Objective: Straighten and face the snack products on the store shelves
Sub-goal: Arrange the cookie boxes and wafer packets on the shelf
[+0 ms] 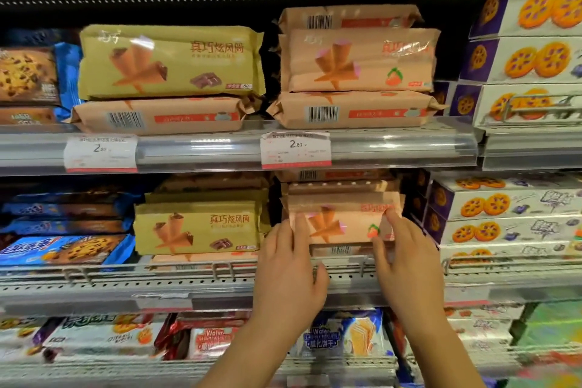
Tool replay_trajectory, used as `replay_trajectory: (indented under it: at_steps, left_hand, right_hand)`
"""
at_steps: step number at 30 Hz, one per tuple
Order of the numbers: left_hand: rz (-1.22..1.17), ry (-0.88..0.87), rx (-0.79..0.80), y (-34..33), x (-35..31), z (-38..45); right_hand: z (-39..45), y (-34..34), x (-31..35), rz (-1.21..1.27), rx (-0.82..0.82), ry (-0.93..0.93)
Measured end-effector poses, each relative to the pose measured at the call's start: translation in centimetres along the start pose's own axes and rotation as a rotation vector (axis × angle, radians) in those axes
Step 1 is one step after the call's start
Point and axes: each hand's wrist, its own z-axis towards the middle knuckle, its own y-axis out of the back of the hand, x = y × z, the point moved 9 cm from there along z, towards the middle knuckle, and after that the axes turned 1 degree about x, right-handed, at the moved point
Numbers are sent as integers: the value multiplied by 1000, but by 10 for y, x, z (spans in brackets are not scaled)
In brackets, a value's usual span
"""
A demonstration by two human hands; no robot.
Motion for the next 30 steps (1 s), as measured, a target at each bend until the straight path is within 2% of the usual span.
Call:
replay_trajectory:
  at_steps: [5, 12, 15, 18, 21, 25, 30]
  left_hand:
    - [171, -49, 74, -18, -1, -11]
    - [137, -45, 57, -14, -1, -11]
    - [103, -71, 28, -1, 2, -21]
    - [148, -137, -32, 15, 9, -35]
    - [112, -143, -44, 21, 36, -56]
    - [129, -38, -36, 31, 94, -87]
    - [135, 107, -46, 46, 158, -119]
  right_hand:
    - [-5, 5, -5, 13, -86, -48]
    - [-14, 8, 2, 55, -93, -63]
    - [-39, 5, 40, 191, -126, 96]
    - [-71, -22, 95, 305, -3, 326]
    - [-92, -49, 124, 304, 84, 394]
    - [-98, -68, 148, 241, 136, 446]
    - [-100, -80, 169, 217, 78, 434]
